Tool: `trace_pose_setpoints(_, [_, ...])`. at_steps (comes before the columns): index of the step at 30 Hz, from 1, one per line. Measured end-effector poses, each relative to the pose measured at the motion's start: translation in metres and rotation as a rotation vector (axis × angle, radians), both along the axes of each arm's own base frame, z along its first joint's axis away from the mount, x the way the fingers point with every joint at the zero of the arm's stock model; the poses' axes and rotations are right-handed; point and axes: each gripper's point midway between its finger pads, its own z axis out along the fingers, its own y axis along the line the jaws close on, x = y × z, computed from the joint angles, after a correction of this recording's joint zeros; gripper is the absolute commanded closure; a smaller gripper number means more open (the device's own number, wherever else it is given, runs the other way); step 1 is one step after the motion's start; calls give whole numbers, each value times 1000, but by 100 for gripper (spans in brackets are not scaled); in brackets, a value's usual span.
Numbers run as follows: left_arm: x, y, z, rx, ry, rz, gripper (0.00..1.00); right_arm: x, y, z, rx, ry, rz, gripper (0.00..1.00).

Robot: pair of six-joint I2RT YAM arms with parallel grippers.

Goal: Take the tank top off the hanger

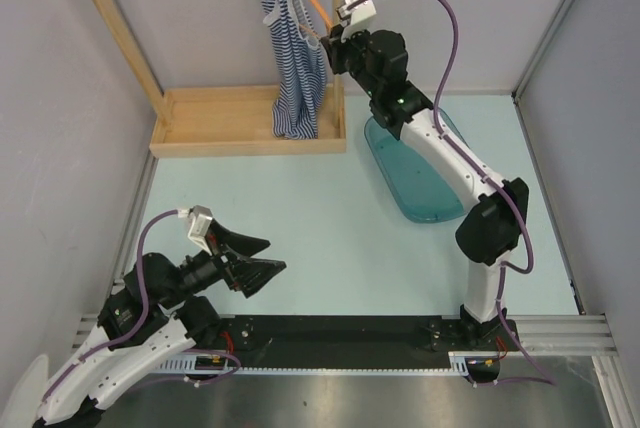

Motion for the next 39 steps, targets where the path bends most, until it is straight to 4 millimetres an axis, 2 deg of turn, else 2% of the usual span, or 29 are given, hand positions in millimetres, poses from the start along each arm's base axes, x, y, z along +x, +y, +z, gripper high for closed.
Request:
trace_pose_setpoints(10, [-2, 4, 6, 0, -2, 8, 1, 0, 6, -19, 114, -20, 17, 100])
trace_pose_setpoints(13, [-1, 6, 9, -1, -3, 18, 0, -3, 6, -19, 165, -32, 25, 100])
trace_pose_setpoints(22, [-1, 13, 19, -11, -10, 45, 1, -12, 15, -5, 283, -14, 96, 100])
trace_pose_setpoints(29, [0, 18, 27, -17, -15, 68, 0, -27, 26, 27, 342, -42, 166, 100])
trace_pose_setpoints(33, [1, 22, 30, -15, -13, 86, 1, -36, 30, 18, 343, -25, 186, 100])
trace_pose_setpoints(39, [-1, 28, 43, -22, -21, 99, 1, -71, 20, -10, 340, 27, 213, 100])
